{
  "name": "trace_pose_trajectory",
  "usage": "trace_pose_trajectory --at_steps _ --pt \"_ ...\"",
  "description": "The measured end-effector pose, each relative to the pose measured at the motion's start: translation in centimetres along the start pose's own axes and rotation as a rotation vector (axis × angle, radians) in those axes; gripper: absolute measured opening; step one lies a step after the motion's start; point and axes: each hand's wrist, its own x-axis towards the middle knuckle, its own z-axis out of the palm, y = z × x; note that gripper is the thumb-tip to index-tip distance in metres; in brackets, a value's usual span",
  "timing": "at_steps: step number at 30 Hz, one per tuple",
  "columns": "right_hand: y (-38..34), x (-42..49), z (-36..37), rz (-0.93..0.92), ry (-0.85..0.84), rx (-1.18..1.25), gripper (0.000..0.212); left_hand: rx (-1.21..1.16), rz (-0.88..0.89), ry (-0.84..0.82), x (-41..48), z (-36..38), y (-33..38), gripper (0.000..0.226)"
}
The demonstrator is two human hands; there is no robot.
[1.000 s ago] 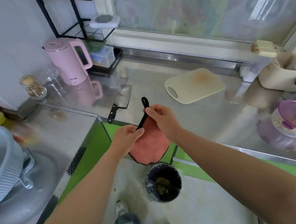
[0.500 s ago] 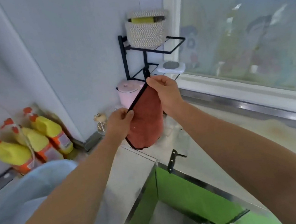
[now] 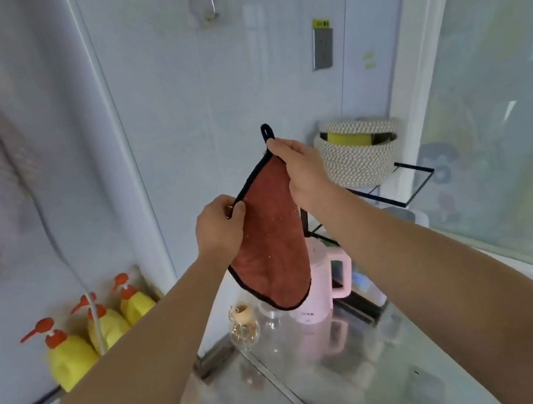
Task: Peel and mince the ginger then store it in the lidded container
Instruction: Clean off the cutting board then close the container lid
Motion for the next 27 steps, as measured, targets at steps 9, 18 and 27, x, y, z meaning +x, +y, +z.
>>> trace_pose_trajectory --at_steps 9,18,27 --pt "-6.5 8.4 4.8 -0.100 -0.130 0.019 0.011 0.106 0.158 0.354 7.4 -2.4 5.7 0.012" --pt "-13.5 11.3 11.0 -0.294 -0.205 0.017 0.017 0.172 0.294 0.501 11.5 -7.0 10.4 0.021" --pt "-14.4 13.6 11.9 -0.506 -0.077 -0.196 0.021 0.196 0.352 0.490 13.2 -7.4 12.2 0.022"
